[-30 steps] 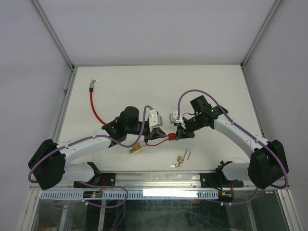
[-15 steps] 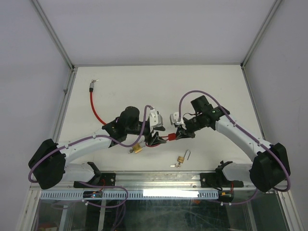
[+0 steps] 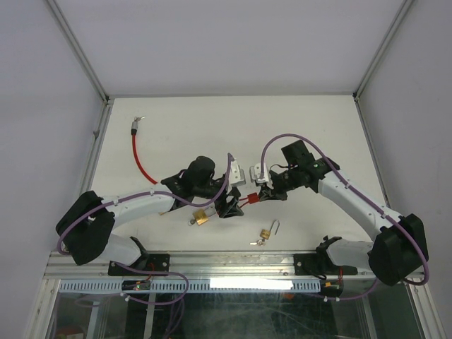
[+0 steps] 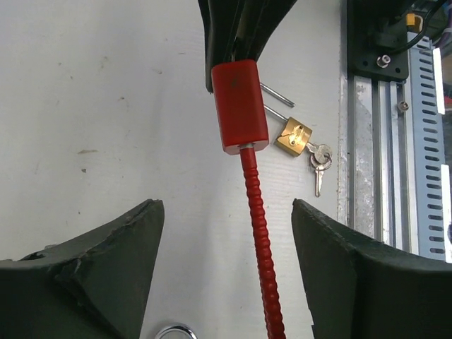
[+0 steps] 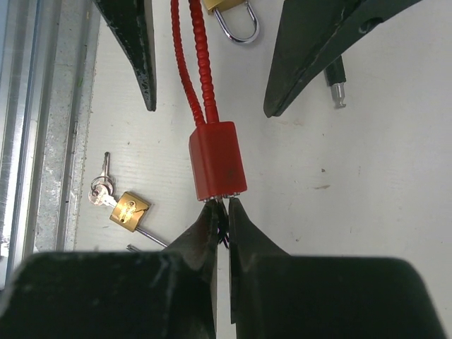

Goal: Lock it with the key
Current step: Remove the key from the lock.

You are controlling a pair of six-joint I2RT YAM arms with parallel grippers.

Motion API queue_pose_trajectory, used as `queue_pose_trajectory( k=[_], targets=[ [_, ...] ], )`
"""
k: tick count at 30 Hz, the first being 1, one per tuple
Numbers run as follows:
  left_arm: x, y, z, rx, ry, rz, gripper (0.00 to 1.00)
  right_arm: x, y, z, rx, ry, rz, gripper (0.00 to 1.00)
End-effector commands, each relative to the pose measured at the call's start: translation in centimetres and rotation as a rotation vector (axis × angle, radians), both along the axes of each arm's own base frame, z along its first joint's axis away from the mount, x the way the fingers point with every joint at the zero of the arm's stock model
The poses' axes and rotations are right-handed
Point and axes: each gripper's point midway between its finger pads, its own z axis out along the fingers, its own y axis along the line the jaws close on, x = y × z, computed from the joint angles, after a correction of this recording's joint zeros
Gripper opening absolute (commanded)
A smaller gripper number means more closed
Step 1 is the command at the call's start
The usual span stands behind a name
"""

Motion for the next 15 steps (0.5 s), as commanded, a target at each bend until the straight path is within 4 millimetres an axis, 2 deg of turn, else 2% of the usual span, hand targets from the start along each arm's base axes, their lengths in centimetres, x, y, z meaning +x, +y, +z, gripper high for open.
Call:
queue_pose_trajectory(
  k=[1, 5, 7, 9, 15],
  targets=[
    [0.48, -1.18, 2.09, -0.042, -0.026, 0.005, 0.67, 0.74, 1.06, 2.23, 0.075, -0.066, -0.005, 0.00],
    [0.44, -1.31, 2.15, -0.043, -0.014, 0.006, 0.43, 0.58, 1.25, 2.56, 0.086, -0.053, -0.005, 0.00],
    [0.36, -1.41, 2.17, -0.046, -0.013, -0.005, 0.25, 0.42, 1.36, 2.72, 0.093, -0.041, -0.003, 0.00],
    [0.27, -1.54, 2.26, -0.048, -0.012, -0.017, 0.00, 0.28, 1.44, 2.88, 0.100, -0.033, 0.000, 0.00],
    [0.35, -1.43, 2.80, -0.058, -0.038, -0.019, 0.00, 0.26, 1.44, 2.82, 0.095, -0.019, -0.006, 0.00]
  ],
)
